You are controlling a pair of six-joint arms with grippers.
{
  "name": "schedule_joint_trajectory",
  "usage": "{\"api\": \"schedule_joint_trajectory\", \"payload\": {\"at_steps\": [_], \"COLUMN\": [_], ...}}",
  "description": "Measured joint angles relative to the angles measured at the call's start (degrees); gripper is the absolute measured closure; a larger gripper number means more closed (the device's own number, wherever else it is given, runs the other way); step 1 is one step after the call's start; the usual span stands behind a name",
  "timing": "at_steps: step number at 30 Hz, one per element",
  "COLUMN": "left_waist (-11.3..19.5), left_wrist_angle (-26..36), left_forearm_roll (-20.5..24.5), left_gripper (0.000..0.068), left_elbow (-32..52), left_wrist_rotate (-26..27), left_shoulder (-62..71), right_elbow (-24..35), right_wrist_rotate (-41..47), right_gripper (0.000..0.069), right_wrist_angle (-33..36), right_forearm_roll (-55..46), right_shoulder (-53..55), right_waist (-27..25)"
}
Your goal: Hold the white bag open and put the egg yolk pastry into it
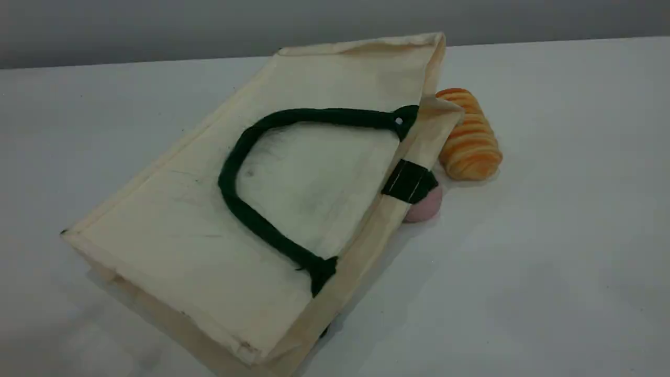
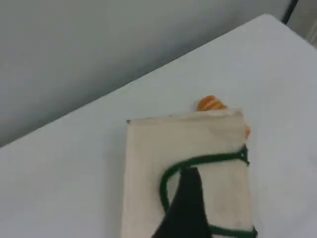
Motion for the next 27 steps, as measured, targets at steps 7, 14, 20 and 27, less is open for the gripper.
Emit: {"api": "schedule_joint_trajectory", "payload": {"at_steps": [7, 14, 20, 27], "left_waist": [0.0, 0.0, 0.0, 0.0], "left_wrist_angle": [0.0, -0.3, -2.4, -7.3], "left_forearm_roll": [-0.7, -0.7, -0.7, -0.9], "left_gripper": [0.0105, 0.0105, 0.0105, 0.0105], "left_elbow": [16.1, 33.3, 45.7, 56.3], "left_wrist_rotate": [0.1, 0.0, 0.0, 0.0], "left_shoulder": [-16.6, -31.5, -38.4, -38.4], "right_elbow": [2.6, 12.5, 22.8, 31.9], "right_wrist_rotate": [3.8, 5.8, 5.5, 5.1], "right_gripper": [0.0107, 0.0107, 0.0107, 0.0107], "right_wrist_angle": [7.4, 7.1, 5.4, 2.6], "right_forearm_roll": [0.6, 2.2, 1.8, -1.3], "right_shoulder": [-7.1, -13.2, -17.0, -18.1], "right_waist": [0.0, 0.0, 0.0, 0.0]}}
